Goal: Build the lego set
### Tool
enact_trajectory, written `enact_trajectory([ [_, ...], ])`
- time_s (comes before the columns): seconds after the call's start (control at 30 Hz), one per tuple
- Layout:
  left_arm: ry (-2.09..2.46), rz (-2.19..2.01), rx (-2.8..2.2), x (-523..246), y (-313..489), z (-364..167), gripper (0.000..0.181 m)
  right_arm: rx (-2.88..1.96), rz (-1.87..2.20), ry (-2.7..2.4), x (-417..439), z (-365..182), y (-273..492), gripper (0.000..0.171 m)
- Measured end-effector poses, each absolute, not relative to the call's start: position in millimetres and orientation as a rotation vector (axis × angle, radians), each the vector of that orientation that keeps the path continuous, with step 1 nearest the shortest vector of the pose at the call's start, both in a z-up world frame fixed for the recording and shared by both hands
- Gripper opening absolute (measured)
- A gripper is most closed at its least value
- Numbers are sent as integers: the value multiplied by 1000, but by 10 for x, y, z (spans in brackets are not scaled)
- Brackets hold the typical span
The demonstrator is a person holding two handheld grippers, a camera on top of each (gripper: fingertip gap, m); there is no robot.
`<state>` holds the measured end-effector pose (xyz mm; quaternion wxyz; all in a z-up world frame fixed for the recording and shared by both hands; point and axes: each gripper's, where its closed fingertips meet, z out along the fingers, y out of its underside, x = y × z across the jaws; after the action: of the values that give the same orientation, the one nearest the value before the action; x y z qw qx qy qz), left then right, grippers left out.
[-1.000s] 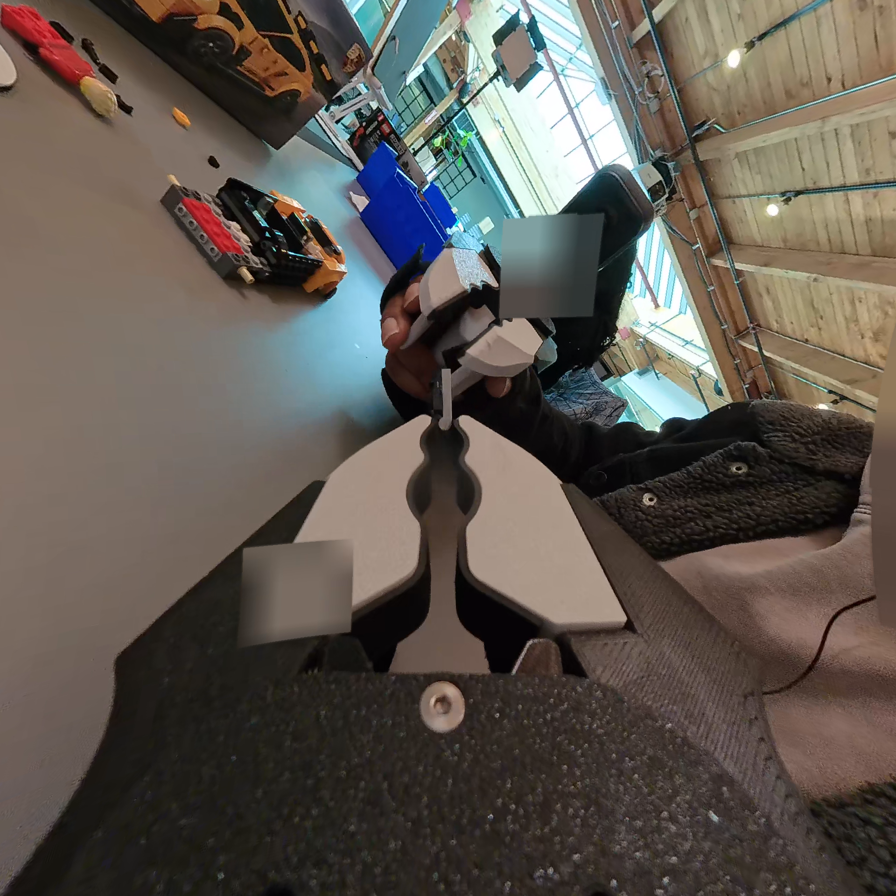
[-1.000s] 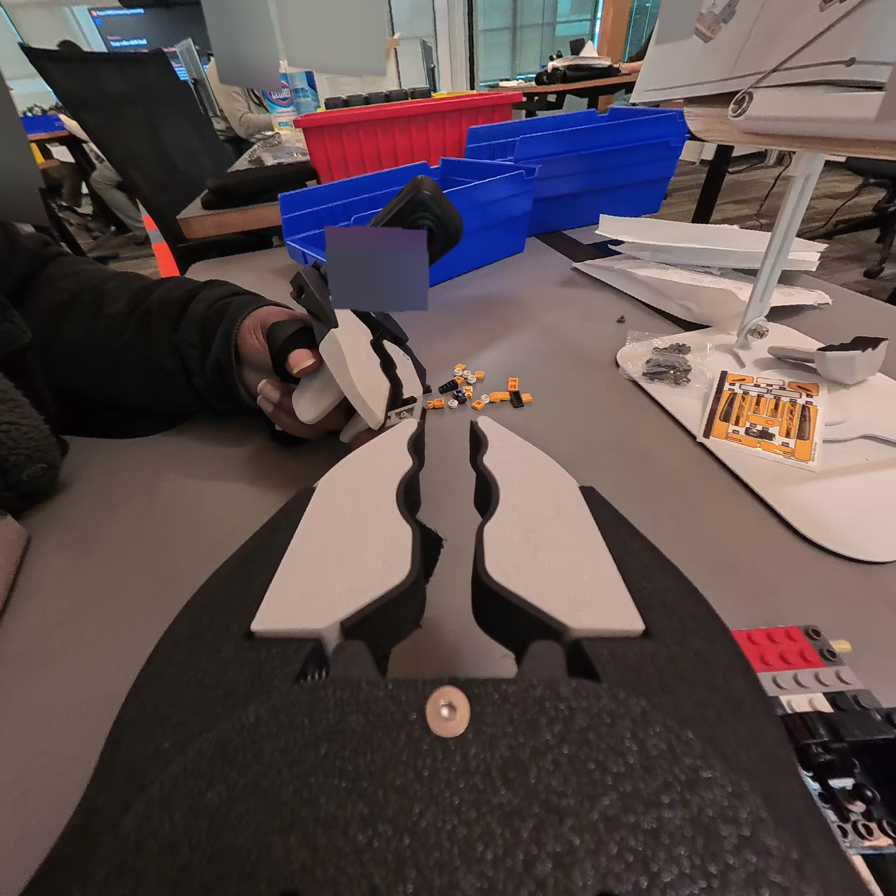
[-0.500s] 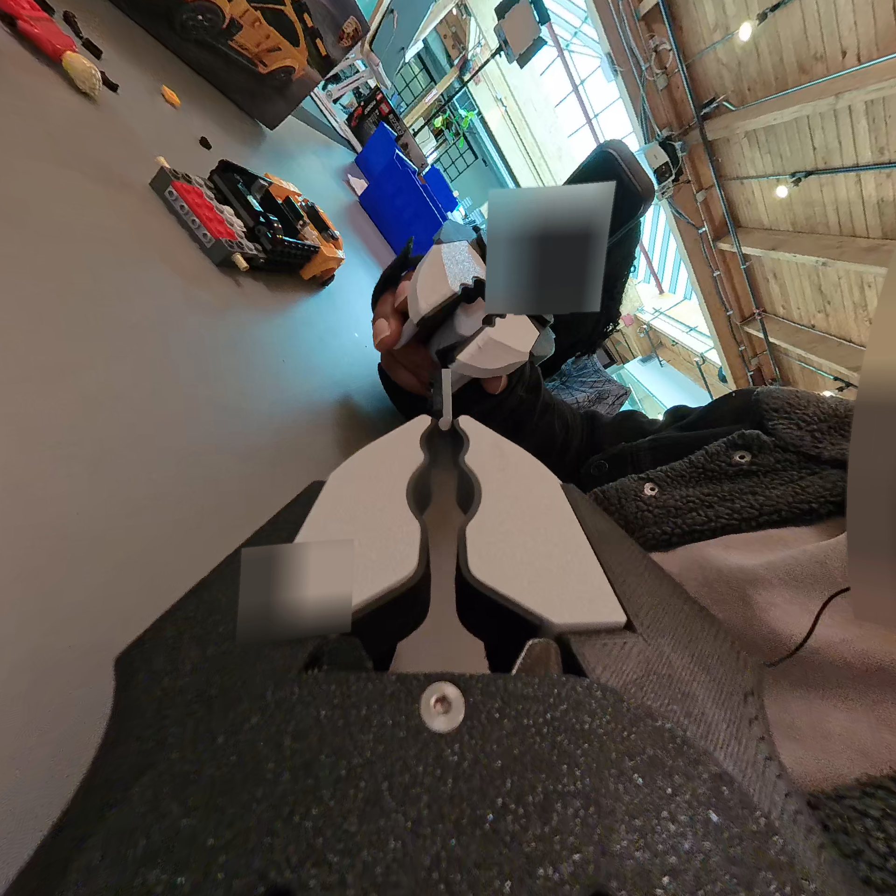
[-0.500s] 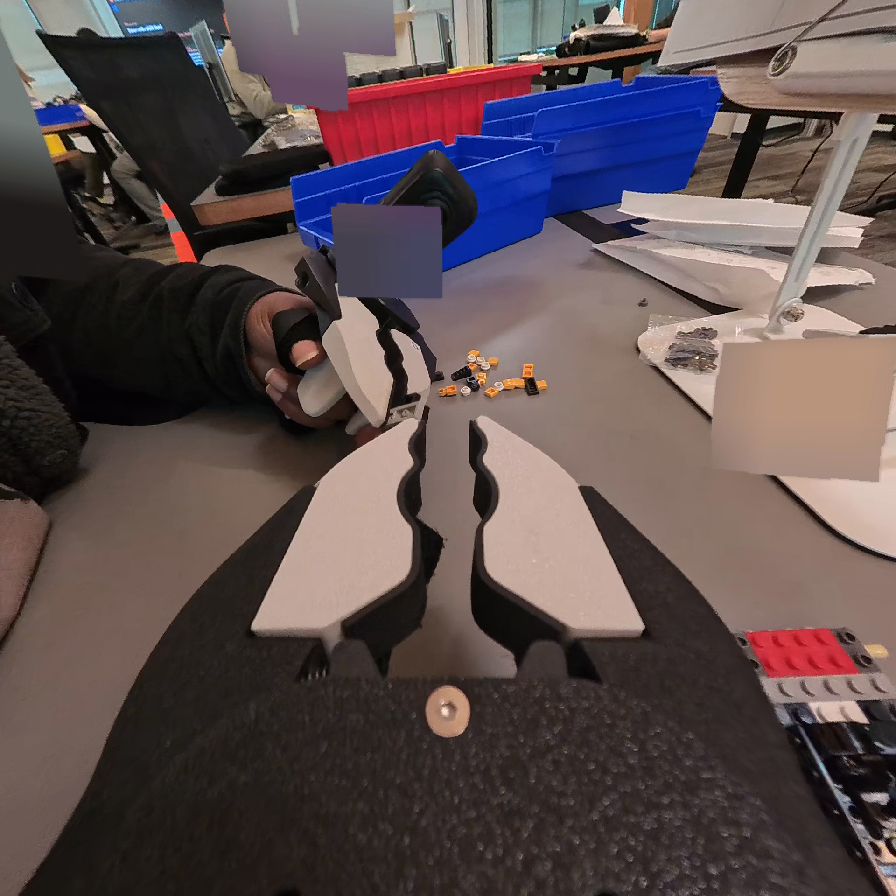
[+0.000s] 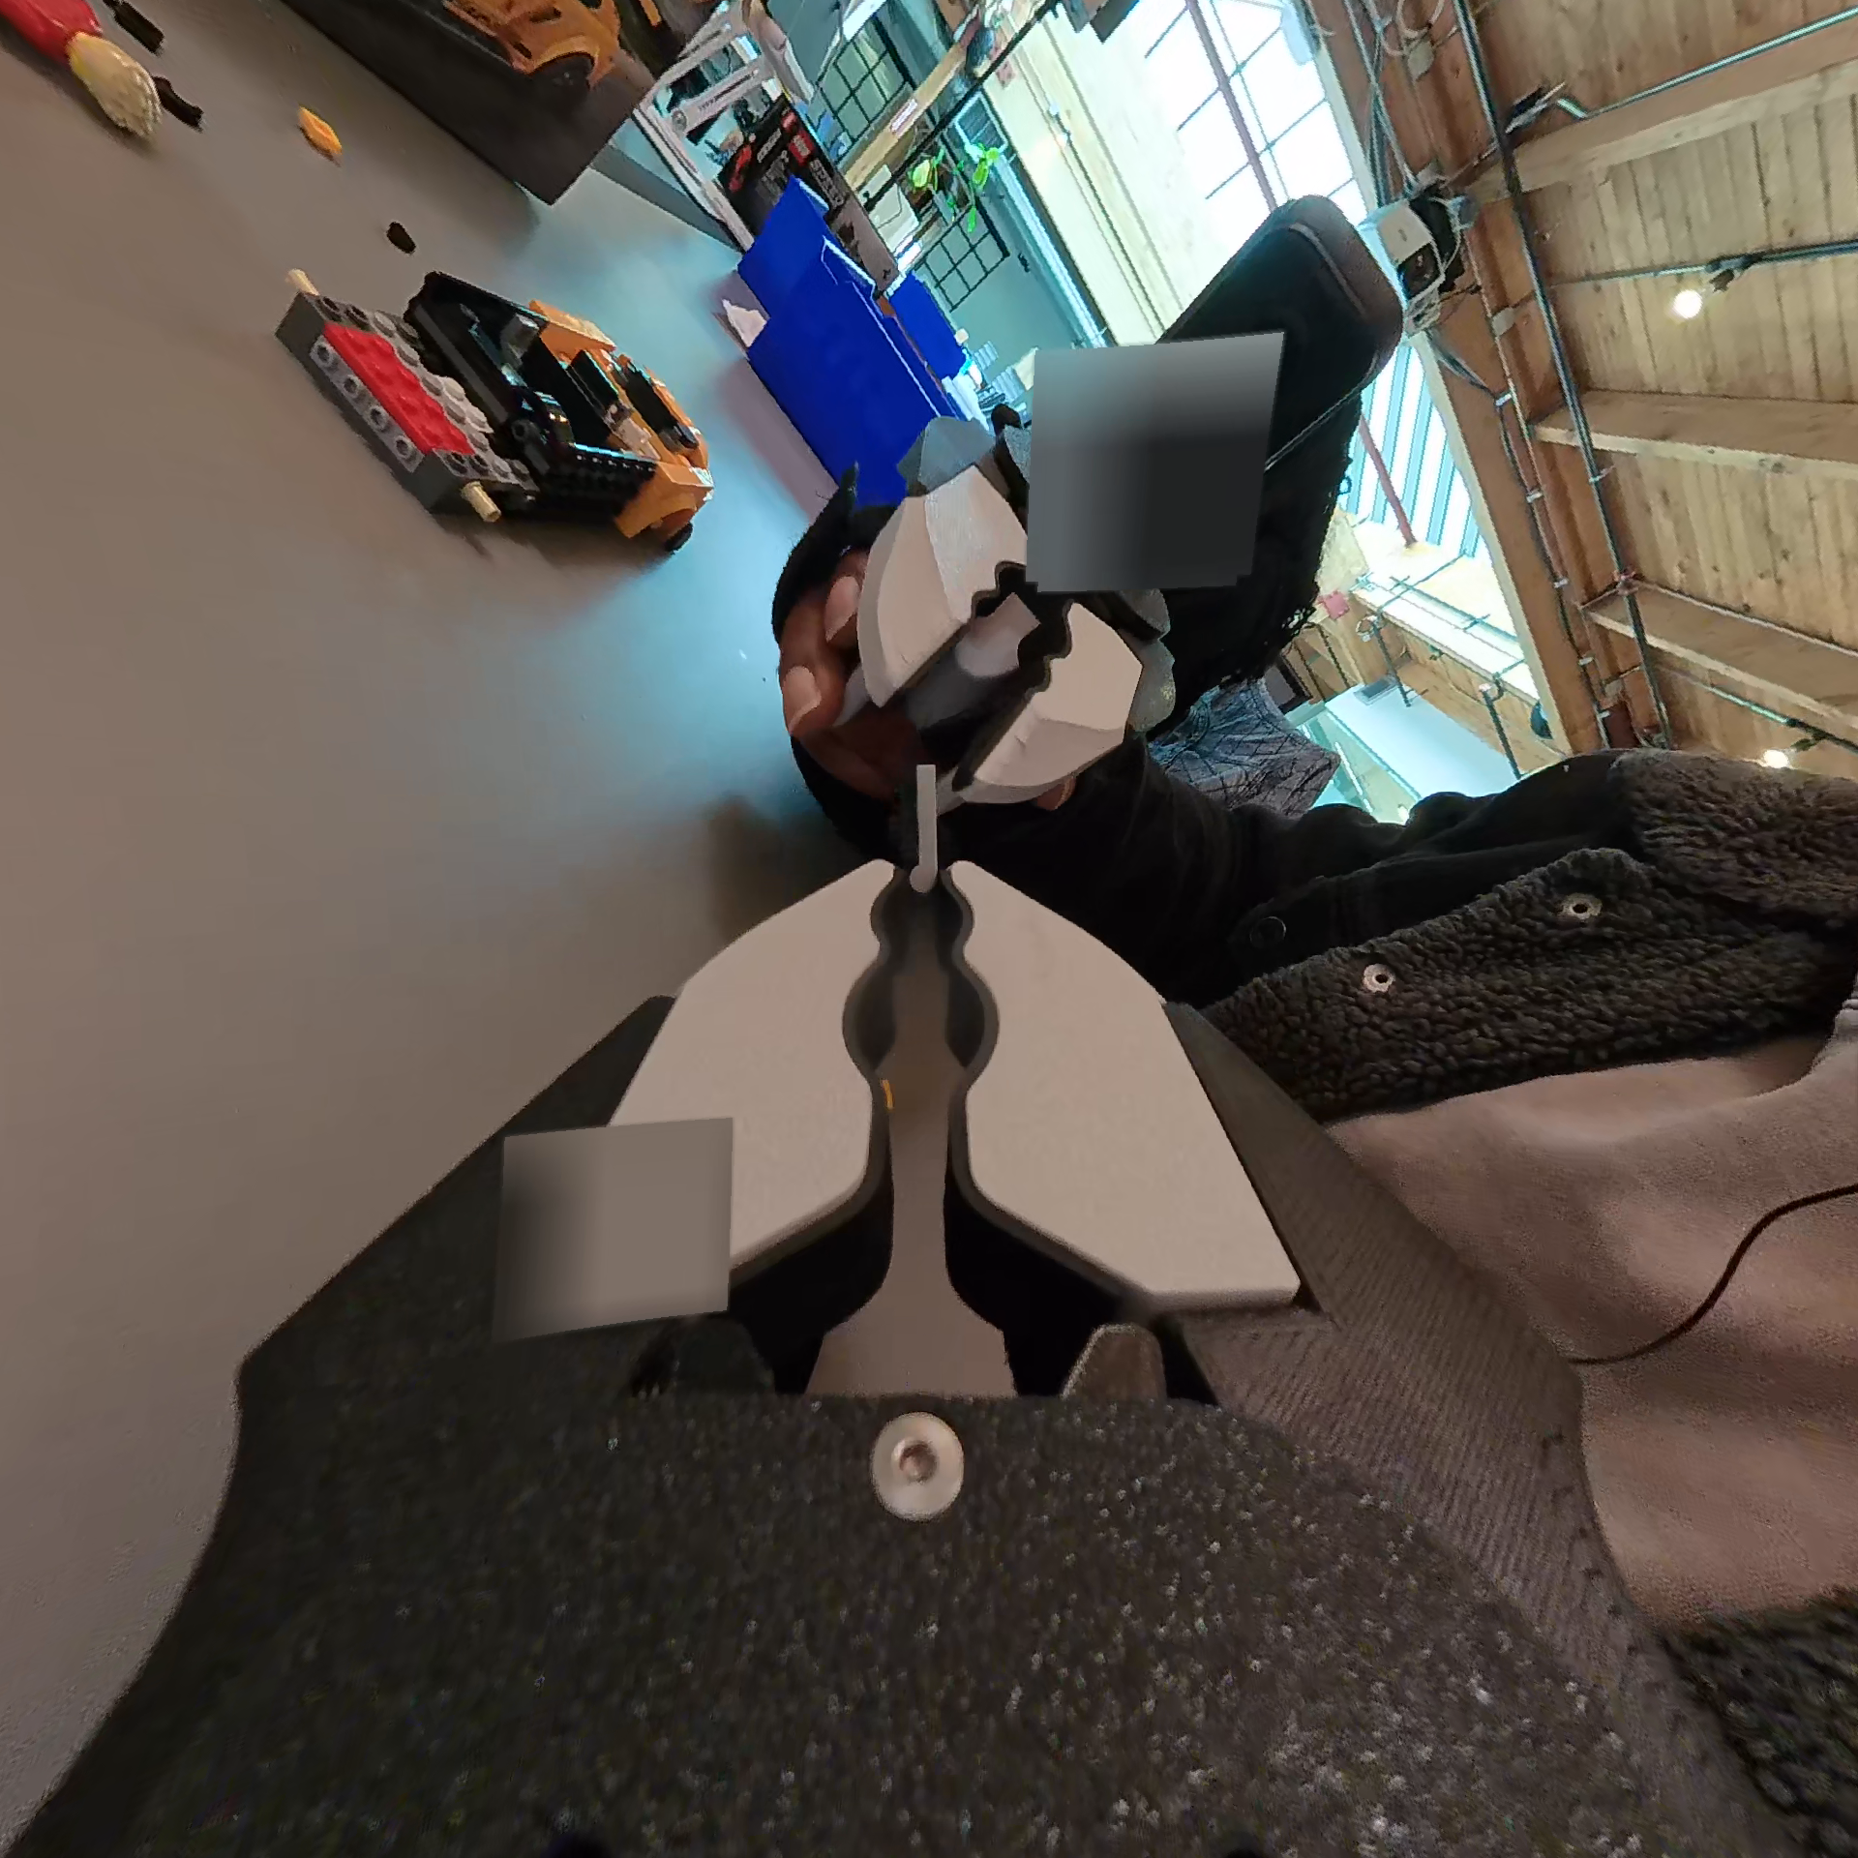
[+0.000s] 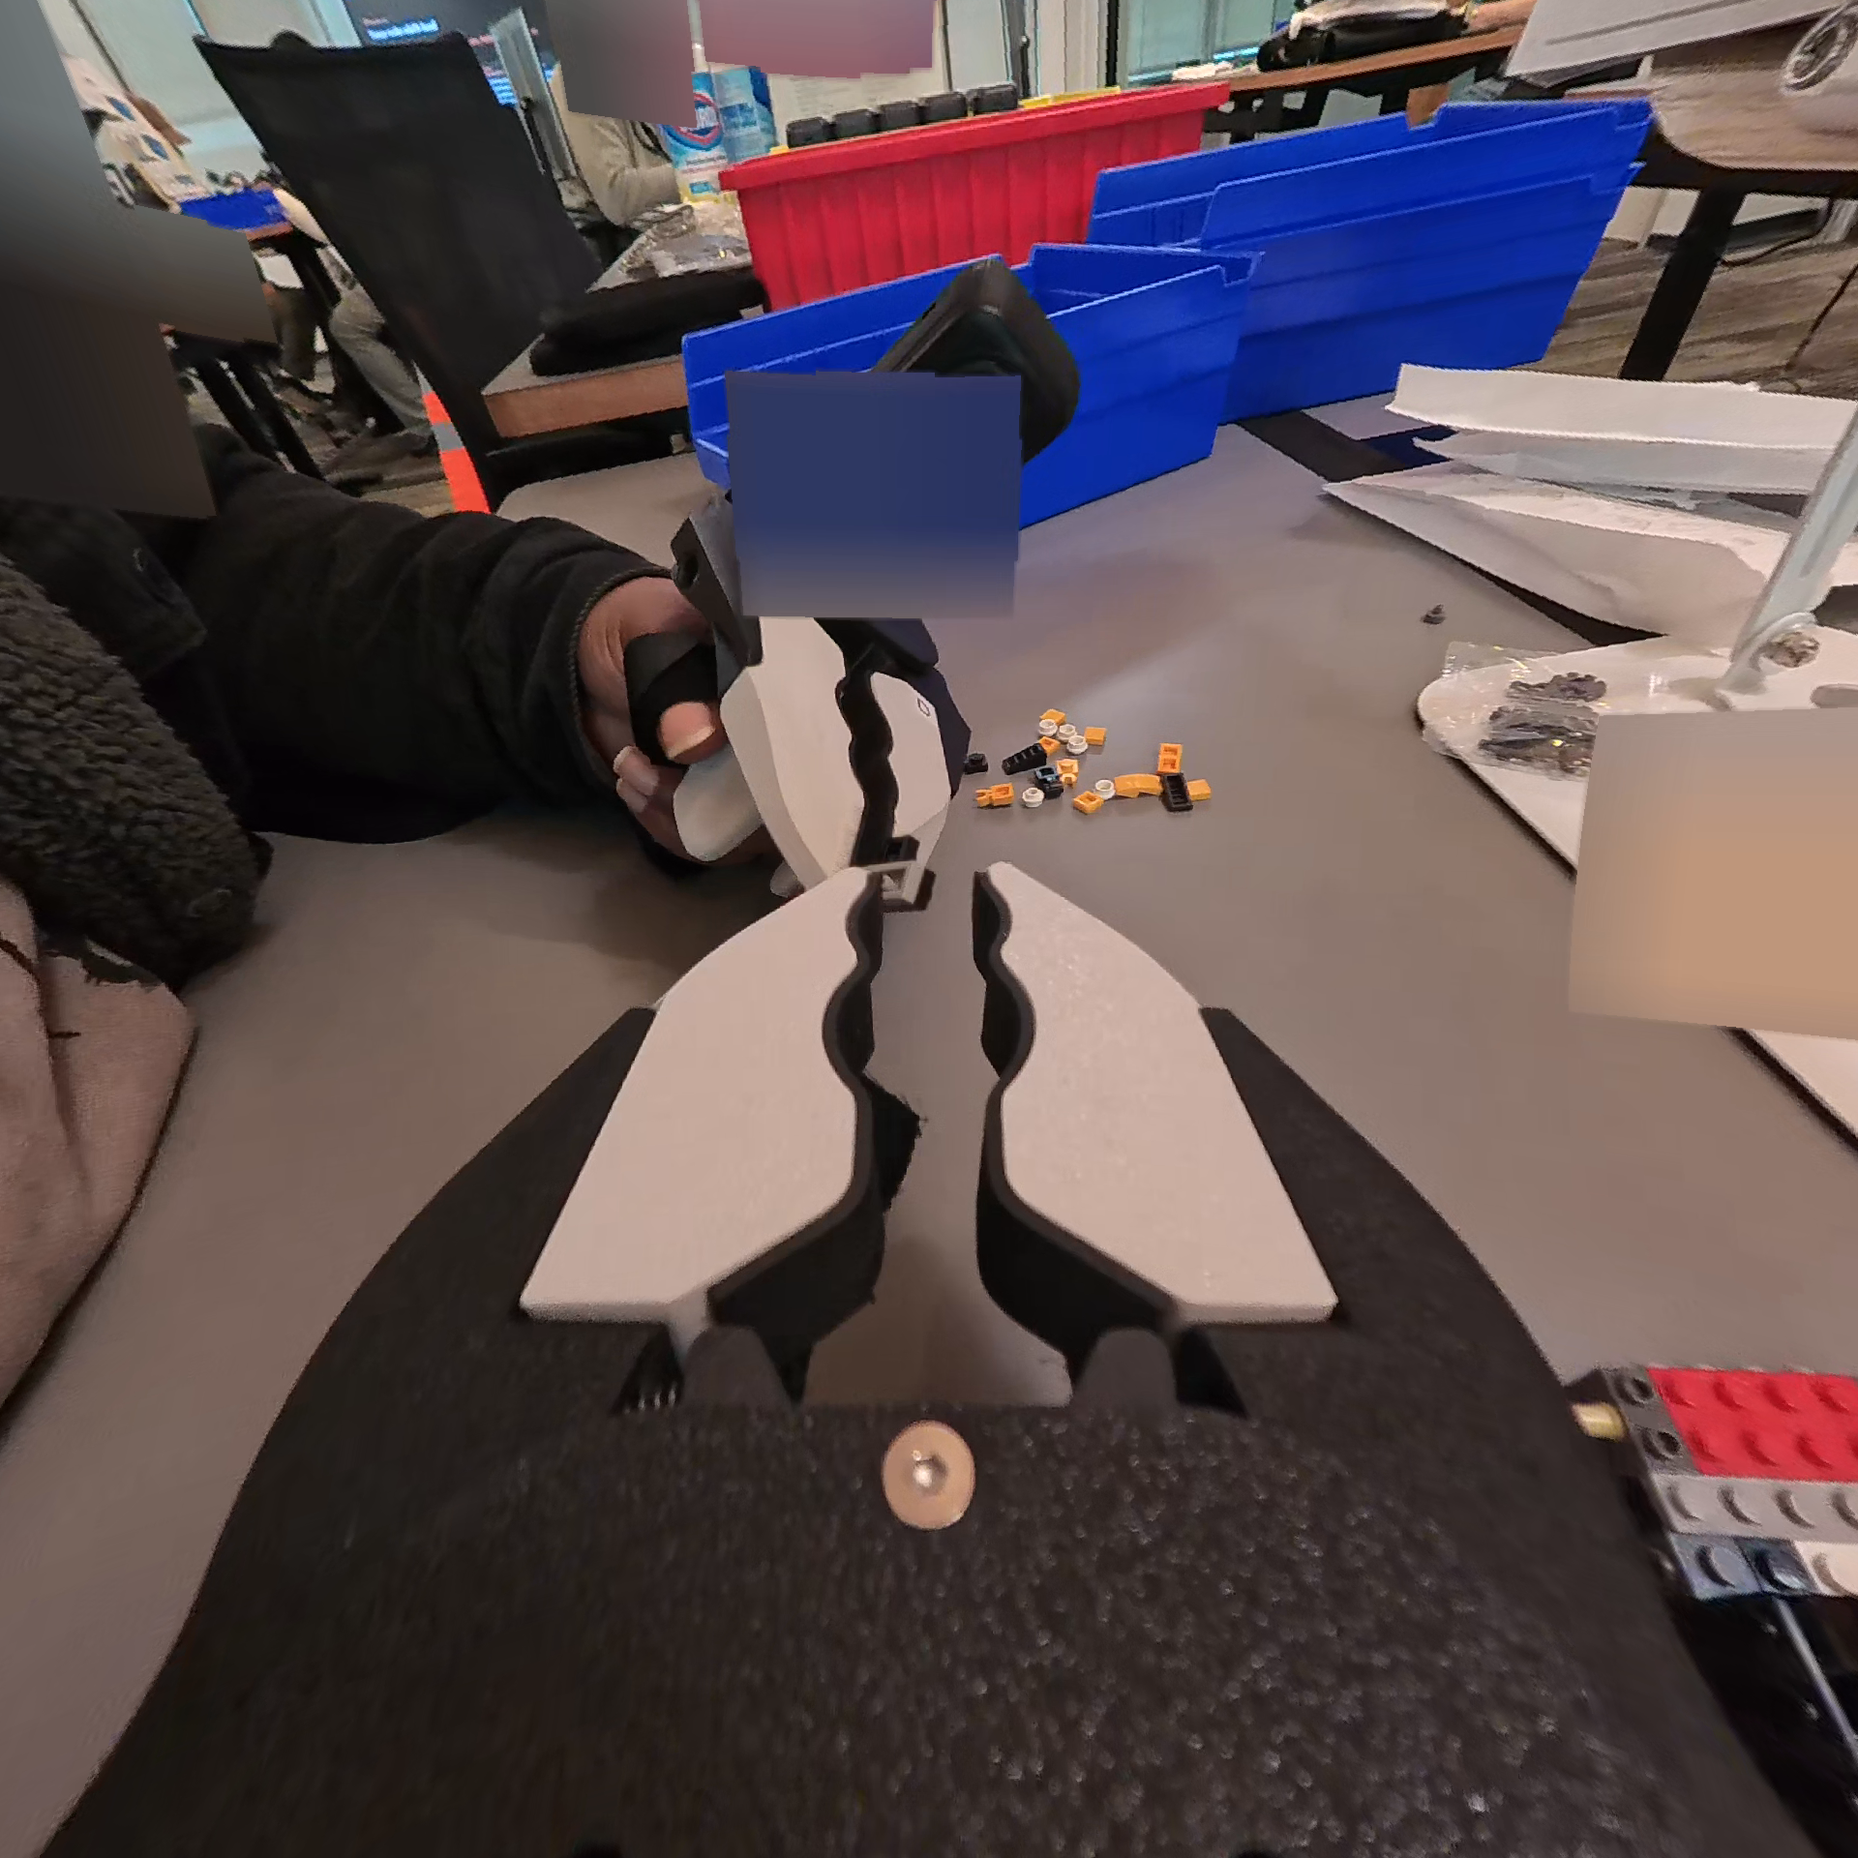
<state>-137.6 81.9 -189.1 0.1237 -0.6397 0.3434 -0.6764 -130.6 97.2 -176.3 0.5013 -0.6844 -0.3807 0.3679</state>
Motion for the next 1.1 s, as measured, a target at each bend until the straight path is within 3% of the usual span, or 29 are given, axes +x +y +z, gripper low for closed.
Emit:
enact_trajectory([
  [1.1, 1143, -1939, -1843, -1395, 717, -1899, 7, -1850, 1187, -915, -1309, -1910, 828, 10],
])
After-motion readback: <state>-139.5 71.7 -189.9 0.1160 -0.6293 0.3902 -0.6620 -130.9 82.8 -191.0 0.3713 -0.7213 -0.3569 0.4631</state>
